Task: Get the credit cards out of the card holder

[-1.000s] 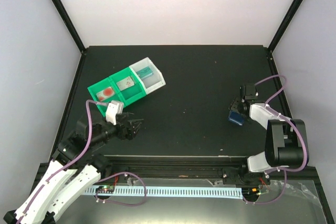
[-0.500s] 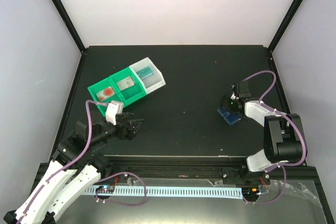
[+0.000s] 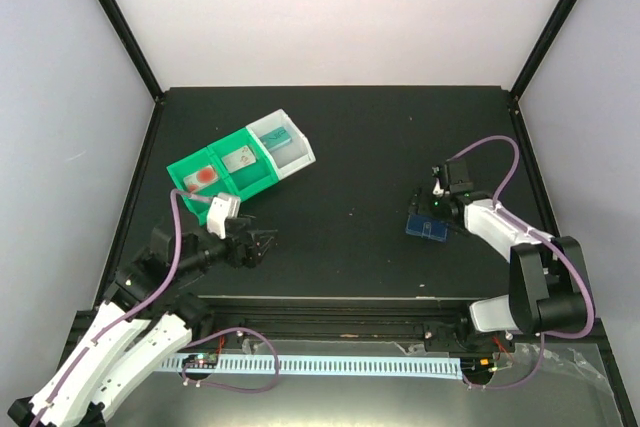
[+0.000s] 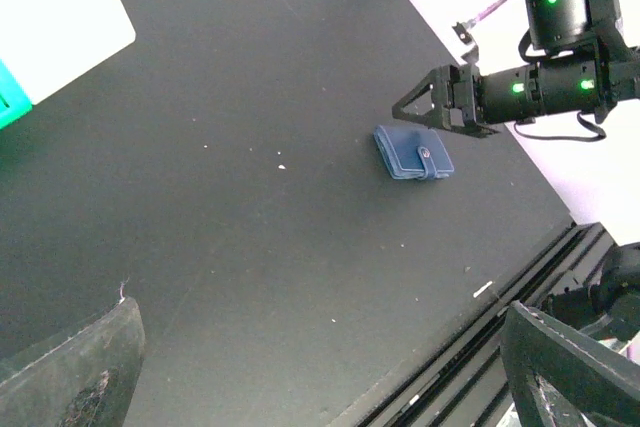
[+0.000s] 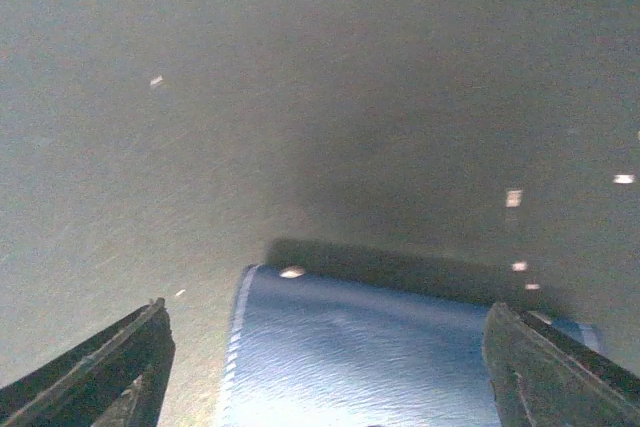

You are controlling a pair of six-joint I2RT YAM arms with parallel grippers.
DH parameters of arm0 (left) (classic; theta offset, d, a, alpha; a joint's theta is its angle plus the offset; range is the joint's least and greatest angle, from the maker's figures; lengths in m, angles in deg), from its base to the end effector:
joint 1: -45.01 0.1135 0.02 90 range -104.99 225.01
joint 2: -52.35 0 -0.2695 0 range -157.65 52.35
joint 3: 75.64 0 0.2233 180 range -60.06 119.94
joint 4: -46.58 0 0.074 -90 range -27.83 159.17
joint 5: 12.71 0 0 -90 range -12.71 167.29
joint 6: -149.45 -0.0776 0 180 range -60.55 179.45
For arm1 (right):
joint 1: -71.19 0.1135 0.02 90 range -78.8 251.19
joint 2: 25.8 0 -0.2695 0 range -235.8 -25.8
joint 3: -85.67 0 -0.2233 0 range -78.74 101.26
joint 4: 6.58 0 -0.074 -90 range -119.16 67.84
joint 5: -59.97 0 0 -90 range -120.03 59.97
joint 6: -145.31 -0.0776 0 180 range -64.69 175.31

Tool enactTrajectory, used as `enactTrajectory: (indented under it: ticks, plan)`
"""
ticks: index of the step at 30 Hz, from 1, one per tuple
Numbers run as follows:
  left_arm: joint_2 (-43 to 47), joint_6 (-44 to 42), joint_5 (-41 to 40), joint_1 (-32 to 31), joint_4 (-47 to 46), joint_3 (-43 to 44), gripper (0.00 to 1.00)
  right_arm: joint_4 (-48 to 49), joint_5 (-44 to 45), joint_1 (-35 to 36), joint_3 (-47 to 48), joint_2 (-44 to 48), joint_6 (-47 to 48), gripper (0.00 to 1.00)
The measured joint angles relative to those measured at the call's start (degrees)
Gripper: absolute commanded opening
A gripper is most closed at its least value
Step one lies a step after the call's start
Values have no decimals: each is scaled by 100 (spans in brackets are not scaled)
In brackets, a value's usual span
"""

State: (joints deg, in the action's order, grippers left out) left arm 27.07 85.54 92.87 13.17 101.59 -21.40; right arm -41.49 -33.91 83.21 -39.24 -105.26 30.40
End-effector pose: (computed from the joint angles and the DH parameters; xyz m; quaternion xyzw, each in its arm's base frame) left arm 0.0785 -0.0733 0.2714 0.1138 0.8358 -0.3547 0.4034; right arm 0.2449 0.0575 0.1561 0.0993 0.9586 0.1148 0.2408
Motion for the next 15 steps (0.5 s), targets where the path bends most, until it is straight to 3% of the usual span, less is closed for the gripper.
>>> enactTrajectory:
  ticks: [5, 15]
  plan:
    - [-103, 76, 221, 0, -61, -94, 99, -90, 31, -385, 162, -275, 136, 92]
    - [-549, 122, 555, 0, -229, -192, 98, -129, -337, -402, 435, -925, 221, 92]
